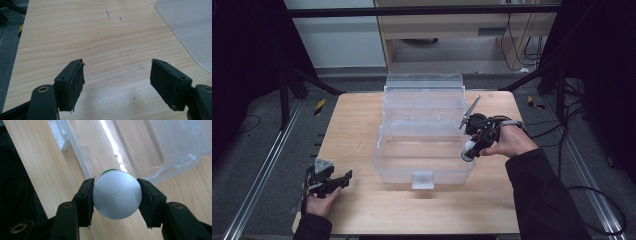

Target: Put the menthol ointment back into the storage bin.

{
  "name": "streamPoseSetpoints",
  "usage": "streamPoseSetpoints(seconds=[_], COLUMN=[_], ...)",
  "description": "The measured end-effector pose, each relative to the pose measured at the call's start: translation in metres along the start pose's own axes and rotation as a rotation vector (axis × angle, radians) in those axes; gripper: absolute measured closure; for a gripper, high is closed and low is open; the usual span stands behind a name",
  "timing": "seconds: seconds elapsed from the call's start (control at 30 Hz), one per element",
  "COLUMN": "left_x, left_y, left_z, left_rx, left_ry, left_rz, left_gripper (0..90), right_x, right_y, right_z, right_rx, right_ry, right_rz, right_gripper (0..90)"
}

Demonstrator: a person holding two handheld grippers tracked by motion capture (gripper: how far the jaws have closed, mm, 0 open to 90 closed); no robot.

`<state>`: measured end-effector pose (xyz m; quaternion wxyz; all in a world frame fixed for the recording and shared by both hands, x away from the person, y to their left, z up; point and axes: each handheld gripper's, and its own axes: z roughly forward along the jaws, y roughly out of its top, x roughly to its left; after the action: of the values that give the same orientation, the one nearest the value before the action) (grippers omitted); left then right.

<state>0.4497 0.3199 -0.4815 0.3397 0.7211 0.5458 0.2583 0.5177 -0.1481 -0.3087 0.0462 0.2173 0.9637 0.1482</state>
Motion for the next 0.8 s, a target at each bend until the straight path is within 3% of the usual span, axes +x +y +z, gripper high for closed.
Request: streamPoseSetpoints(seconds=[0.33, 0.8], left_x=[0.001, 0.001], left_y=[0.0, 0.0], left_z=[0.0, 0.0], left_rx=[-0.001, -0.001], left_ry=[0.0, 0.001], left_rz=[0.001, 0.001], left_gripper=[26.8, 26.8], right_x=[-0.001, -0.008], right_y=[0.007, 0.001], right_z=[0.021, 0.046], right_rx=[0.013, 0.02], right_ry=[0.017, 0.018], right_rz=[-0.011, 0.005], right_gripper=[50.3, 50.3])
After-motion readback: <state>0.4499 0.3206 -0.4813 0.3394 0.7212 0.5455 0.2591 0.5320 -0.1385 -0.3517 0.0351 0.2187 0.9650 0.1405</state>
